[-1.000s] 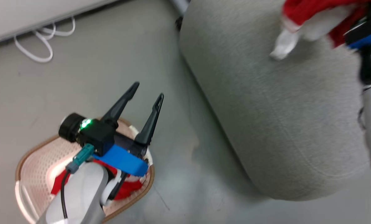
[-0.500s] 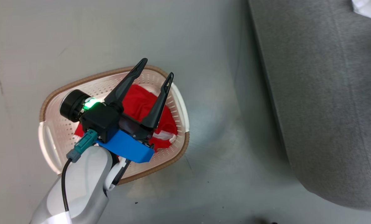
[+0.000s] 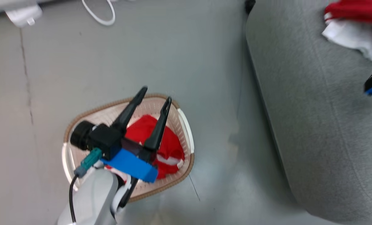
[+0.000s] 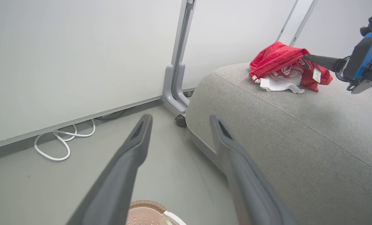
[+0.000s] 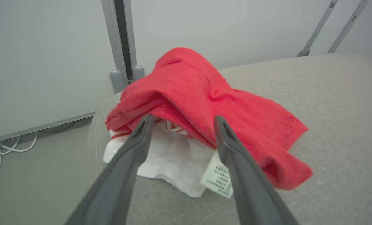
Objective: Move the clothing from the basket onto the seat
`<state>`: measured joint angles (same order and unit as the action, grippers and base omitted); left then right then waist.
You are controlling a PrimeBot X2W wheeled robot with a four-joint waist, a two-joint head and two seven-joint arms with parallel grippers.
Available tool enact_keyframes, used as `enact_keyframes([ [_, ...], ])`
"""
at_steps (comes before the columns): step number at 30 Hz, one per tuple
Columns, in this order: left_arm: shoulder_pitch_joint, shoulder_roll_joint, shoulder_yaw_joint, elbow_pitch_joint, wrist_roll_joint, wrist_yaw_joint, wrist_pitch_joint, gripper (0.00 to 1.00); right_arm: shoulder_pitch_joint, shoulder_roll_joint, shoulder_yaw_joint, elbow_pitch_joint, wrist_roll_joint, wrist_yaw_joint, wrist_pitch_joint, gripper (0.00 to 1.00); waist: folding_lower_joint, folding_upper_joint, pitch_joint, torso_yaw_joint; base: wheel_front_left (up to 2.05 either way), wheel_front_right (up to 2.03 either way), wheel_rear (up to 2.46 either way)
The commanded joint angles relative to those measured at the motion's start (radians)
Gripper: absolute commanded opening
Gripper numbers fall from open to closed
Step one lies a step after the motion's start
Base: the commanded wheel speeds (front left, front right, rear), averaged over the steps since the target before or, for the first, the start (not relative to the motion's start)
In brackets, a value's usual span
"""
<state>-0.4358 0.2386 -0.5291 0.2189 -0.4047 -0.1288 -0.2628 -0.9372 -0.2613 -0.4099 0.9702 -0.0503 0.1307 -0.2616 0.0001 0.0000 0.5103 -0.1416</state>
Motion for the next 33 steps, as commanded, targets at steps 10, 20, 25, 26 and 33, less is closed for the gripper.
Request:
enact_keyframes([
  [10,0.216,-0.040,0.098,0.038,-0.026,-0.002,-0.003,1.00,0.230,0.083,0.103,-0.106,-0.047,0.000,-0.004,1.00,-0.0001,0.0000,-0.351,0.008,0.00,0.00,0.00],
  [20,0.367,-0.073,0.269,0.017,-0.015,-0.002,-0.003,1.00,0.504,0.184,0.251,-0.362,0.053,0.000,0.002,1.00,-0.0001,0.0000,-0.487,0.037,0.00,0.00,0.00],
  [25,0.428,-0.073,0.337,0.006,0.005,-0.002,-0.003,1.00,0.636,0.205,0.309,-0.487,0.078,0.000,0.029,1.00,-0.0001,0.0000,-0.518,0.061,0.00,0.00,0.00],
  [26,0.439,-0.075,0.351,0.003,0.010,-0.002,-0.003,1.00,0.661,0.207,0.313,-0.513,0.078,0.000,0.032,1.00,-0.0001,0.0000,-0.522,0.065,0.00,0.00,0.00],
  [33,0.502,-0.091,0.448,-0.011,0.037,-0.002,-0.003,1.00,0.794,0.211,0.375,-0.654,0.132,0.000,0.069,1.00,-0.0001,0.0000,-0.536,0.109,0.00,0.00,0.00],
])
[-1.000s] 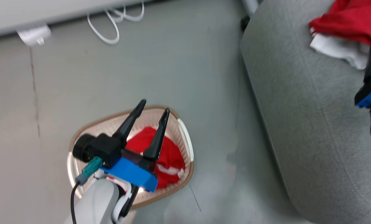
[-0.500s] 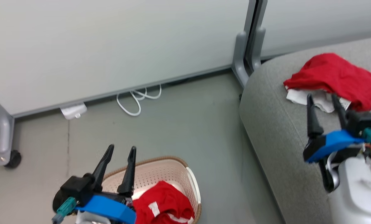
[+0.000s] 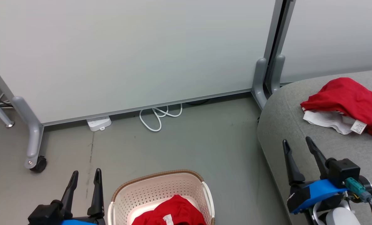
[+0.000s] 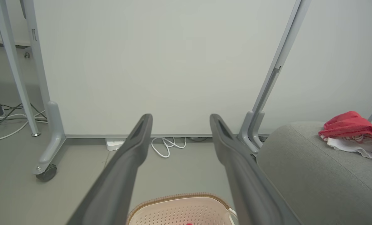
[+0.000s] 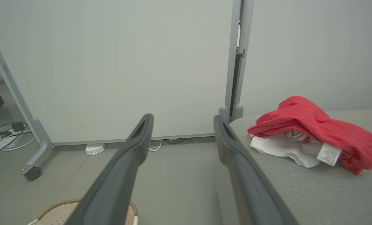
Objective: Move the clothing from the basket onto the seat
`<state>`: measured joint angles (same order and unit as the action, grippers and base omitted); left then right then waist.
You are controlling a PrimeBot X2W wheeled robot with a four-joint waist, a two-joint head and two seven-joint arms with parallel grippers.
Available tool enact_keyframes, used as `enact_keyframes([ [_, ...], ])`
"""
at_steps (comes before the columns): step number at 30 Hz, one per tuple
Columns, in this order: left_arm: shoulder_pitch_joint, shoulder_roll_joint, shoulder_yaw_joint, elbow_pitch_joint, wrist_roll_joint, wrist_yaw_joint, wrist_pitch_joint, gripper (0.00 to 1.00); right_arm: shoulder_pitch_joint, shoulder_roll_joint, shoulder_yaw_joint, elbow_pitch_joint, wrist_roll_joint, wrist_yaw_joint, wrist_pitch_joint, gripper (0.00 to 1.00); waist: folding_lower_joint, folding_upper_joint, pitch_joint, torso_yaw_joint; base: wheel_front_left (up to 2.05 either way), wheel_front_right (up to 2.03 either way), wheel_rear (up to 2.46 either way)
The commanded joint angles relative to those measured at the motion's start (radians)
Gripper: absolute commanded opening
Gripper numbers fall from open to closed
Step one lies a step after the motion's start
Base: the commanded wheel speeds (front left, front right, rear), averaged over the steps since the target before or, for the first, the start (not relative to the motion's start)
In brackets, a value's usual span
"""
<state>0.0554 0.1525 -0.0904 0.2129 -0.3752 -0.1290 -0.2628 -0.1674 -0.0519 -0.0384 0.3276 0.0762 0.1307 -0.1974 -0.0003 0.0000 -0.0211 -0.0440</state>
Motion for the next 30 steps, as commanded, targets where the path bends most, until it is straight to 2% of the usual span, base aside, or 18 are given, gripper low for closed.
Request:
enact_keyframes([
  [1,0.018,-0.007,0.020,-0.006,0.009,-0.002,-0.003,1.00,0.037,0.001,0.011,-0.027,0.012,0.000,0.013,1.00,0.0003,0.0000,-0.006,0.017,0.00,0.00,0.00],
  [9,0.057,-0.029,0.068,-0.022,0.025,-0.002,-0.003,1.00,0.091,0.001,0.039,-0.103,0.032,0.000,0.050,1.00,0.0003,0.0000,-0.007,0.048,0.00,0.00,0.00],
  [19,0.045,-0.041,0.055,-0.032,0.039,-0.002,-0.003,1.00,0.075,0.001,0.055,-0.142,0.037,0.000,0.071,1.00,0.0003,0.0000,0.036,0.045,0.00,0.00,0.00],
  [24,-0.023,-0.028,0.011,-0.028,0.043,-0.002,-0.003,1.00,0.015,0.001,0.068,-0.190,0.031,0.000,0.078,1.00,0.0003,0.0000,0.152,0.032,0.00,0.00,0.00],
  [30,-0.185,0.019,-0.087,0.035,0.036,-0.002,-0.003,1.00,-0.100,0.001,0.090,-0.268,0.017,0.000,0.076,1.00,0.0003,0.0000,0.372,0.003,0.00,0.00,0.00],
])
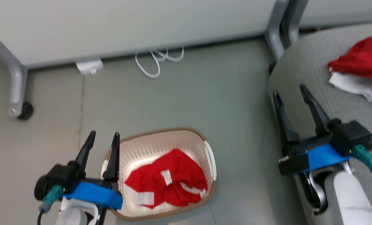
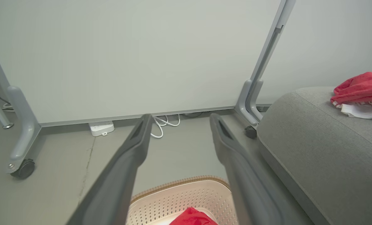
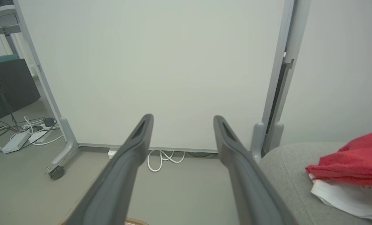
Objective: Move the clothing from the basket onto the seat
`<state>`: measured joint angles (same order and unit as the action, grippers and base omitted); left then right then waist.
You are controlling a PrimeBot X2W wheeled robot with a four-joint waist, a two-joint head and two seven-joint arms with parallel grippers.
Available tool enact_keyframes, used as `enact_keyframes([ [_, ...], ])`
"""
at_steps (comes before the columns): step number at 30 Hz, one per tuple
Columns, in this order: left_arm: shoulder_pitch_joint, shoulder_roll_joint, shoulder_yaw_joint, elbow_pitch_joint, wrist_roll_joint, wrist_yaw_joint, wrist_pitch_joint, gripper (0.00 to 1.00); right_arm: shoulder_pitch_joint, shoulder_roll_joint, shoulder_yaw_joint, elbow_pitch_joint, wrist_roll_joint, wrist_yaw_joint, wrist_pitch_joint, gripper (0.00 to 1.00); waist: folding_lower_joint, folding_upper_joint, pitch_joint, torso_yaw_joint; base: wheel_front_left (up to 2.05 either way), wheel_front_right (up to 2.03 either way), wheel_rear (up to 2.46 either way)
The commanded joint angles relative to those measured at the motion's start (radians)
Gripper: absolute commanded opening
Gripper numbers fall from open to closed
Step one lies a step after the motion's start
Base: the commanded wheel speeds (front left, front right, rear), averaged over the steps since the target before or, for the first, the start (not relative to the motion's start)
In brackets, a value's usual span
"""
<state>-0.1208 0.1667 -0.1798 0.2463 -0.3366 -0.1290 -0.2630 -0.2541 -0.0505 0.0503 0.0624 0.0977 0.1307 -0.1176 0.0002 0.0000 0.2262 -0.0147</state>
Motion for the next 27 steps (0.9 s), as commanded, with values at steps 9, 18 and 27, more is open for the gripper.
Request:
enact_keyframes([
  [9,-0.280,0.125,-0.226,0.172,-0.011,-0.002,-0.002,1.00,-0.239,0.000,0.055,-0.068,0.012,0.000,-0.038,1.00,-0.0002,0.0000,0.453,-0.114,0.00,0.00,0.00],
  [18,-0.547,0.253,-0.568,0.353,-0.108,-0.002,0.038,1.00,-0.354,0.001,0.085,-0.080,0.082,0.000,-0.102,1.00,-0.0002,0.0000,0.672,-0.203,0.00,0.00,0.00],
  [27,-0.693,0.311,-0.796,0.472,-0.162,-0.002,0.073,1.00,-0.391,0.001,0.106,-0.084,0.132,0.000,-0.140,1.00,-0.0002,0.0000,0.775,-0.263,0.00,0.00,0.00],
])
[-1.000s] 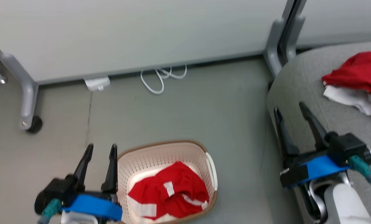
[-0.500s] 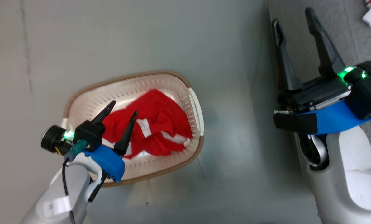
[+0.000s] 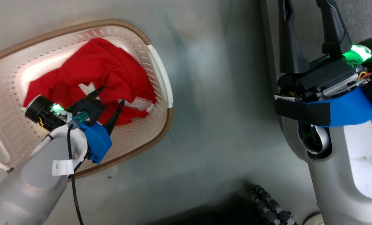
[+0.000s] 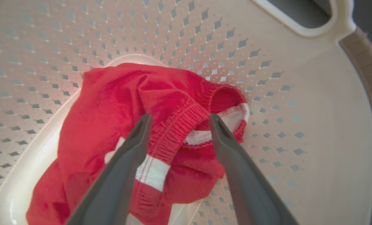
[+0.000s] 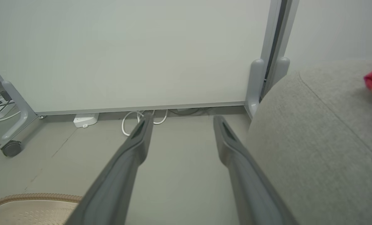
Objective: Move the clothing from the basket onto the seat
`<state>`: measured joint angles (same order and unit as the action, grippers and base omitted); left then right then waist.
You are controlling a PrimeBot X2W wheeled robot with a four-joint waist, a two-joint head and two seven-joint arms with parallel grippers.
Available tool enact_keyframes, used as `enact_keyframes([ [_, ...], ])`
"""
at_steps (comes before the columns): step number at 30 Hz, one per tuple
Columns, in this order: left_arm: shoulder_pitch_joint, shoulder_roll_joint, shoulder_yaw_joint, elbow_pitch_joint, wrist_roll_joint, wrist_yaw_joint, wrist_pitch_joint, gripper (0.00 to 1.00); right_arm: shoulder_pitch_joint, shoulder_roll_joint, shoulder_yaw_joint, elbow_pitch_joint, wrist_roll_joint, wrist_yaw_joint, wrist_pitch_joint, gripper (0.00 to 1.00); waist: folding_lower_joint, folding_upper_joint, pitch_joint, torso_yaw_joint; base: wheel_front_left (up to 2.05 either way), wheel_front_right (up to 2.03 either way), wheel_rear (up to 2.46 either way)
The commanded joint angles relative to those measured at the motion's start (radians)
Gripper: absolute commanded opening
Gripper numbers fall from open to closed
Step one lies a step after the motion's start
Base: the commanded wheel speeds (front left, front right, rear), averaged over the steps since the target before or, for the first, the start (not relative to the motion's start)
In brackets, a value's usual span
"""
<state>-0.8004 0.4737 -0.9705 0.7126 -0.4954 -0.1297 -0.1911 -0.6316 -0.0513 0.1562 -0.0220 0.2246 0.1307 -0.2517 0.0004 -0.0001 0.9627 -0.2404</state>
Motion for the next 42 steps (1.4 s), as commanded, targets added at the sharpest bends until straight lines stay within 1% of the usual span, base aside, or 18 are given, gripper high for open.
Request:
enact_keyframes([
  [1,-0.022,0.003,-0.026,0.016,-0.007,-0.001,0.006,1.00,-0.014,0.002,0.000,0.003,0.006,0.000,-0.008,1.00,-0.0004,0.0001,0.041,-0.038,0.00,0.00,0.00],
  [5,-0.060,0.009,-0.108,0.051,-0.031,-0.001,0.035,1.00,-0.003,0.002,-0.002,0.007,0.022,0.000,-0.012,1.00,-0.0004,0.0001,0.049,-0.037,0.00,0.00,0.00],
  [7,-0.084,0.007,-0.129,0.073,-0.041,-0.001,0.043,1.00,0.006,0.001,-0.001,0.008,0.027,0.000,-0.013,1.00,-0.0004,0.0001,0.052,-0.035,0.00,0.00,0.00],
  [9,-0.107,0.004,-0.132,0.109,-0.044,-0.001,0.035,1.00,0.012,0.001,-0.001,0.007,0.027,0.000,-0.013,1.00,-0.0004,0.0001,0.056,-0.034,0.00,0.00,0.00],
  [13,-0.142,-0.024,-0.133,0.180,-0.024,0.022,0.003,1.00,0.023,0.001,0.000,0.005,0.026,0.000,-0.014,1.00,-0.0004,0.0001,0.059,-0.033,0.00,0.00,0.00],
  [19,-0.168,-0.061,-0.148,0.284,-0.018,0.049,0.033,1.00,0.031,0.001,-0.002,0.000,0.032,0.000,-0.015,1.00,-0.0004,0.0001,0.054,-0.033,0.00,0.00,0.00],
  [20,-0.172,-0.070,-0.148,0.295,-0.020,0.049,0.035,0.76,0.032,0.001,-0.003,-0.001,0.033,0.000,-0.015,1.00,-0.0004,0.0001,0.053,-0.033,0.00,0.00,0.00],
  [21,-0.175,-0.078,-0.146,0.305,-0.023,0.050,0.034,0.06,0.033,0.001,-0.005,-0.002,0.034,0.000,-0.015,1.00,-0.0004,0.0001,0.053,-0.033,0.00,0.00,0.00],
  [22,-0.175,-0.085,-0.146,0.315,-0.026,0.047,0.036,0.00,0.034,0.001,-0.005,-0.003,0.036,0.000,-0.015,1.00,-0.0004,0.0001,0.052,-0.033,0.00,0.00,0.00],
  [27,-0.180,-0.100,-0.147,0.350,-0.043,0.032,0.026,0.00,0.032,0.001,-0.001,0.003,0.042,0.000,-0.015,1.00,-0.0004,0.0001,0.048,-0.035,0.00,0.00,0.00],
  [35,-0.182,-0.122,-0.143,0.395,-0.064,0.025,0.005,0.00,0.013,0.001,0.006,0.019,0.054,0.000,-0.015,1.00,-0.0004,0.0001,0.038,-0.036,0.00,0.00,0.00],
  [40,-0.168,-0.119,-0.131,0.417,-0.079,0.031,-0.008,0.00,-0.008,0.001,0.024,0.030,0.074,0.000,-0.015,1.00,-0.0004,0.0001,0.019,-0.048,0.00,0.00,0.00],
  [42,-0.156,-0.114,-0.122,0.429,-0.089,0.042,-0.018,0.00,-0.017,0.001,0.036,0.039,0.093,0.000,-0.014,1.00,-0.0004,0.0001,-0.001,-0.060,0.00,0.00,0.00],
])
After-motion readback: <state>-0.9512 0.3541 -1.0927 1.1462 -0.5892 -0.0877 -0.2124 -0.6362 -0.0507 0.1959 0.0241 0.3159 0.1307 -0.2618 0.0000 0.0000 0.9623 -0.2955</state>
